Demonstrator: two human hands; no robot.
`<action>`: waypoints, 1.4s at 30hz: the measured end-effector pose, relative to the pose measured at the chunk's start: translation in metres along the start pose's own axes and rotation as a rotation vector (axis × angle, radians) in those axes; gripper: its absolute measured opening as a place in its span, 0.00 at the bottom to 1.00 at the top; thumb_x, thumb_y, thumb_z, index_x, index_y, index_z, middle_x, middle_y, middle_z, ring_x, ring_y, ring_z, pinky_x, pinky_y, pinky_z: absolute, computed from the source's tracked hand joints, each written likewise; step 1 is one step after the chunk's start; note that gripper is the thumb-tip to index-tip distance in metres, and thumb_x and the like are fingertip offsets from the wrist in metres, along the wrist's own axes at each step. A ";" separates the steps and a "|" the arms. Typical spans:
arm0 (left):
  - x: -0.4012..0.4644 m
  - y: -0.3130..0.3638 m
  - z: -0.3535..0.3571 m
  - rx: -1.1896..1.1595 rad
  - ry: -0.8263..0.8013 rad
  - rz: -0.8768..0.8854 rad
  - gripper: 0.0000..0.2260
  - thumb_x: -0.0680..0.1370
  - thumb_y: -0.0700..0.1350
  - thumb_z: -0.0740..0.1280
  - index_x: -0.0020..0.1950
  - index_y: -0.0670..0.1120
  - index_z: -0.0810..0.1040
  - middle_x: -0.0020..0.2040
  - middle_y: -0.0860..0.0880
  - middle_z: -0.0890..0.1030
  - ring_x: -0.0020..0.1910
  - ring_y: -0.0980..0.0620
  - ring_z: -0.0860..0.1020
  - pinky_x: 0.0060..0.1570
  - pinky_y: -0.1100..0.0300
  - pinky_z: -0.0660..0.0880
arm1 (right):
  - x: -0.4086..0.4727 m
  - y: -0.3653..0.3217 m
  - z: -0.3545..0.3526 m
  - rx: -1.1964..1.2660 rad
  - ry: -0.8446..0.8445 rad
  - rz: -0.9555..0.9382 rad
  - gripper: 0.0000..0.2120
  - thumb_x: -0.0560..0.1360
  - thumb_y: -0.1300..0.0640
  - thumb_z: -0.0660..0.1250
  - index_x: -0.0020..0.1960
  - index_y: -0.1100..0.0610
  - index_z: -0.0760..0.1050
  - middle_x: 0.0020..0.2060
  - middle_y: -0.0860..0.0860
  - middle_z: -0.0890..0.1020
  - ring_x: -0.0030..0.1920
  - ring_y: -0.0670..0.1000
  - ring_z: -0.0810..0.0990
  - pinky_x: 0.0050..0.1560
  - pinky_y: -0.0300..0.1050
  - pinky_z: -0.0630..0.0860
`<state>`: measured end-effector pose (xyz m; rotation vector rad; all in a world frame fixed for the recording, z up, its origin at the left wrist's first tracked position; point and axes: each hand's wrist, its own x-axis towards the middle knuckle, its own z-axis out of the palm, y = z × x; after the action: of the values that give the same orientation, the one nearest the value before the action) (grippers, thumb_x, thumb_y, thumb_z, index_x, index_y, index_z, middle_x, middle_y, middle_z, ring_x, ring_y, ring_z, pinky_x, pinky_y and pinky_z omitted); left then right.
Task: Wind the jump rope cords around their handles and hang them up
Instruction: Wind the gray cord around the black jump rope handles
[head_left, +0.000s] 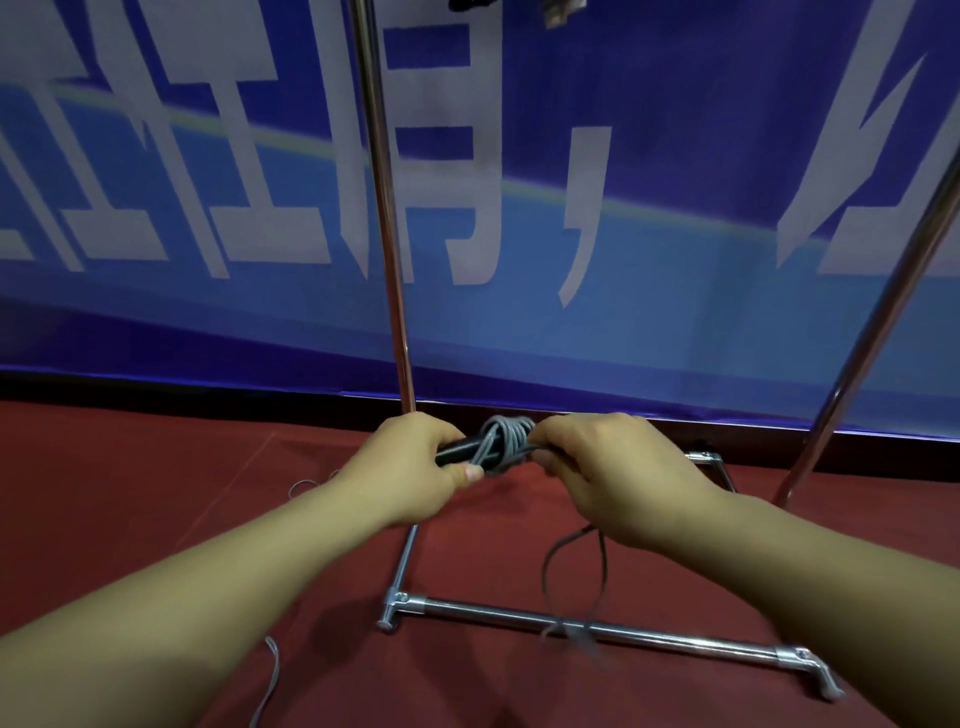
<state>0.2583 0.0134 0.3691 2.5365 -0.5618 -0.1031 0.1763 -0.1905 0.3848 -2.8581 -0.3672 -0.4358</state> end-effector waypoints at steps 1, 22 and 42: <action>-0.001 0.002 -0.001 0.035 -0.057 -0.005 0.07 0.76 0.54 0.73 0.52 0.54 0.84 0.44 0.54 0.83 0.46 0.54 0.81 0.49 0.58 0.77 | 0.000 0.001 0.000 -0.038 0.010 -0.015 0.09 0.81 0.48 0.59 0.56 0.49 0.77 0.50 0.47 0.83 0.50 0.54 0.81 0.48 0.50 0.76; -0.031 0.020 -0.027 -0.224 -0.767 0.179 0.05 0.80 0.44 0.71 0.46 0.45 0.81 0.32 0.50 0.73 0.31 0.53 0.69 0.33 0.59 0.67 | -0.001 0.044 0.007 -0.079 -0.033 -0.201 0.26 0.77 0.34 0.48 0.52 0.45 0.81 0.42 0.47 0.84 0.41 0.54 0.81 0.41 0.43 0.70; -0.032 0.035 -0.017 -0.725 -0.622 0.229 0.13 0.79 0.46 0.69 0.42 0.38 0.73 0.30 0.47 0.70 0.23 0.55 0.63 0.23 0.67 0.60 | -0.007 0.050 0.007 0.250 -0.064 0.085 0.14 0.69 0.58 0.64 0.52 0.45 0.77 0.42 0.45 0.84 0.45 0.52 0.83 0.44 0.54 0.79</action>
<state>0.2195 0.0078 0.4006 1.6932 -0.8529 -0.8623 0.1854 -0.2376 0.3669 -2.6365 -0.2879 -0.2628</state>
